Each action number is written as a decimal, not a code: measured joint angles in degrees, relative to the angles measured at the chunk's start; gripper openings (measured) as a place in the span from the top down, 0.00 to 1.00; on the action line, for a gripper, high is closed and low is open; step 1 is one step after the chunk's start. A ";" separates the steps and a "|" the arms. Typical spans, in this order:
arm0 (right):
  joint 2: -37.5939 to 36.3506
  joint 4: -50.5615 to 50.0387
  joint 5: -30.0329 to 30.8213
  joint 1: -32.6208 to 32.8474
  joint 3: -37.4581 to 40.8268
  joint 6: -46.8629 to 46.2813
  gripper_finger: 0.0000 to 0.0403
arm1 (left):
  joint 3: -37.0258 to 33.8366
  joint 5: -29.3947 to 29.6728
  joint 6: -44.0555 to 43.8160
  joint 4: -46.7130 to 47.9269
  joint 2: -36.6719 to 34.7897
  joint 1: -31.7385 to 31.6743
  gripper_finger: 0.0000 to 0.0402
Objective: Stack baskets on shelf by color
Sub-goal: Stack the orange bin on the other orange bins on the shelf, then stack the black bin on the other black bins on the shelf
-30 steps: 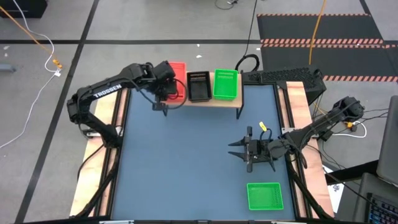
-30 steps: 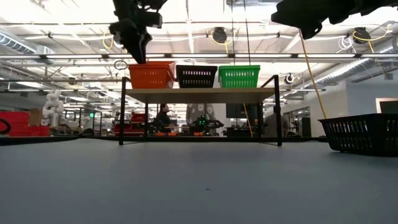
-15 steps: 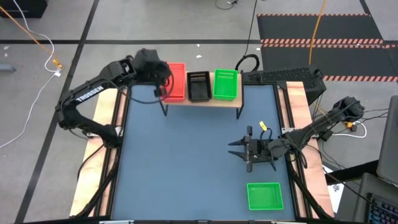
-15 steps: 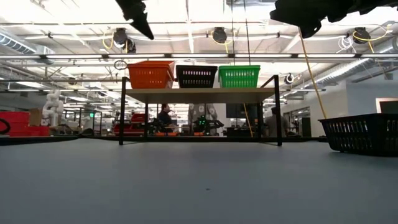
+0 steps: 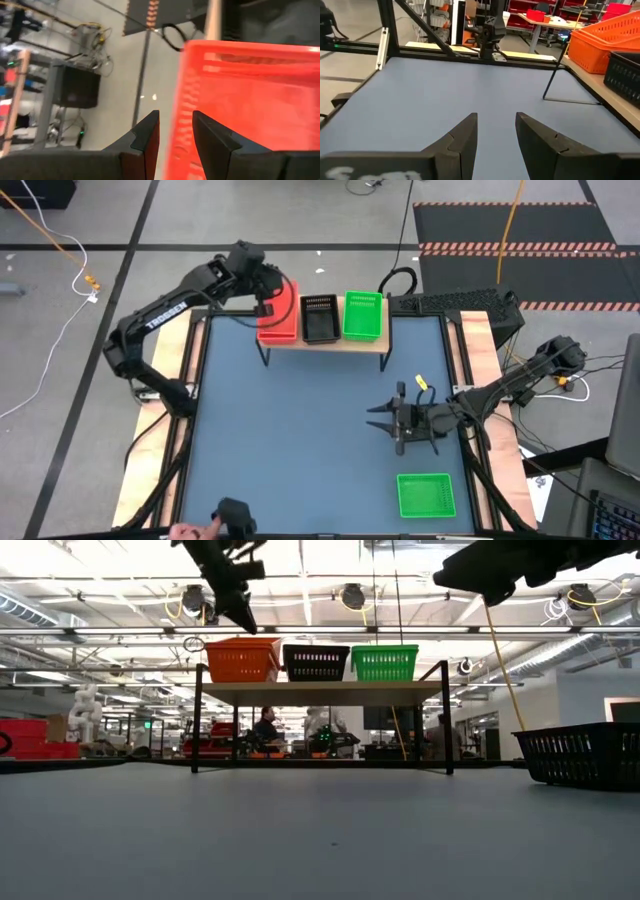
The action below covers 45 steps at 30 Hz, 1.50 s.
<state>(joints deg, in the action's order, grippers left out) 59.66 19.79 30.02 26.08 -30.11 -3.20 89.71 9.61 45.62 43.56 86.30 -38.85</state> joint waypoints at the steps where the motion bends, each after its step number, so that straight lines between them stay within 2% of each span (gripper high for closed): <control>1: 0.00 0.00 0.00 -0.17 0.00 0.08 0.68 | 0.00 0.10 0.02 -1.06 0.40 -0.40 0.70; 6: 0.00 0.00 0.00 -0.30 0.00 1.70 0.68 | 0.07 0.03 0.41 -4.70 1.95 -2.38 0.70; 13: 0.00 0.02 -0.02 -0.45 0.00 2.90 0.68 | -0.01 -1.07 1.17 -0.68 3.71 -3.94 0.70; 21: 0.00 0.00 -0.02 -2.46 0.00 3.04 0.68 | 0.04 -1.70 0.94 -1.28 3.27 -3.39 0.70; 27: 0.00 -0.03 -0.02 -2.81 0.00 2.35 0.68 | 0.04 -1.52 -5.88 -0.32 2.32 -1.48 0.70; 35: -0.02 -1.47 -0.39 -2.76 0.00 -1.99 0.68 | 0.04 -2.58 -25.81 1.85 -3.38 8.75 0.70; 38: -0.02 -2.70 -4.45 -2.75 0.00 -3.99 0.68 | -1.19 -5.38 -30.69 3.87 -5.72 15.55 0.70; 41: -0.02 -3.24 -10.57 -2.74 0.00 -5.14 0.68 | -5.76 -5.50 -33.18 1.98 -7.22 24.29 0.70; 45: -0.02 -4.59 -17.61 -2.72 0.00 -4.01 0.68 | -13.86 -4.18 -37.71 -8.65 -7.62 35.85 0.70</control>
<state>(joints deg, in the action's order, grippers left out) 59.64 15.20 12.41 23.35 -30.11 -7.21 75.85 5.44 7.91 34.90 78.68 -3.00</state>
